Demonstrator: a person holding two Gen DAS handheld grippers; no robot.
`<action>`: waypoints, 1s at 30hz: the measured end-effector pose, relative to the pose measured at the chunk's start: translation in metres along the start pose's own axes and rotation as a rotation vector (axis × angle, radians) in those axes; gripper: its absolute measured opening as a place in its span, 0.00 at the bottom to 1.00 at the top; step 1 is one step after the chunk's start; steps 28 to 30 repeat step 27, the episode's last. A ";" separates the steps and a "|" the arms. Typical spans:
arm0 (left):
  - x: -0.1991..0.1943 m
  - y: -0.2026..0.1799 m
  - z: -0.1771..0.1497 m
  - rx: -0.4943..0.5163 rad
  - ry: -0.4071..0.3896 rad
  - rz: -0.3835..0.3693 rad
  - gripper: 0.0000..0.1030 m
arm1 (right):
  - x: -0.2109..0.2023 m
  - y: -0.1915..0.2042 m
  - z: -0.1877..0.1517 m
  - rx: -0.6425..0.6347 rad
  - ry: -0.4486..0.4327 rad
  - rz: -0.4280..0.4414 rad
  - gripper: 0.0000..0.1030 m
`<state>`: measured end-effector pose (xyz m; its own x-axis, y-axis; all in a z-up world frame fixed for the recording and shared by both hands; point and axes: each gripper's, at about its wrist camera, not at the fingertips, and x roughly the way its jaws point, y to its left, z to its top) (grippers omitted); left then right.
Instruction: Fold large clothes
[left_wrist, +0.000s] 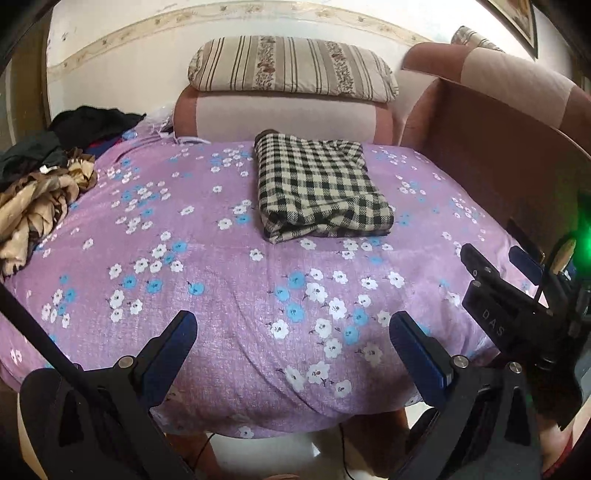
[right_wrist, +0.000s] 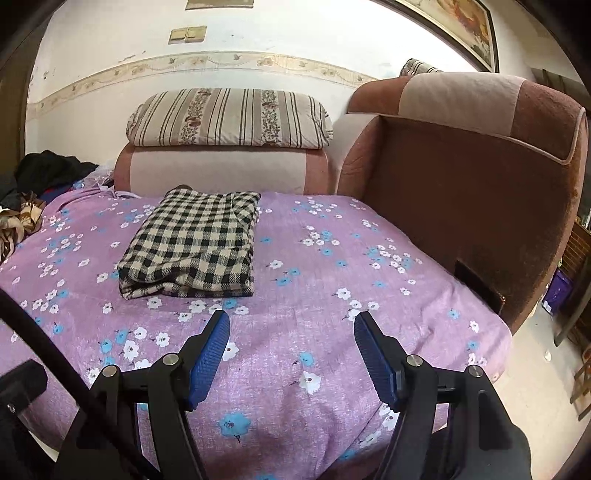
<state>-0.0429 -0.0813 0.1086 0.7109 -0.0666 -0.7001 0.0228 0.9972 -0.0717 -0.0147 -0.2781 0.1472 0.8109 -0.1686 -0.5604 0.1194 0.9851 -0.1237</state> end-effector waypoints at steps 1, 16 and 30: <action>0.002 0.001 0.000 -0.004 0.008 -0.001 1.00 | 0.001 0.001 -0.001 -0.001 0.003 0.001 0.72; 0.016 0.004 -0.002 0.007 0.035 0.017 1.00 | 0.010 0.015 -0.006 -0.032 0.026 0.019 0.73; 0.025 0.007 -0.005 0.016 0.046 0.024 1.00 | 0.015 0.028 -0.012 -0.066 0.049 0.049 0.73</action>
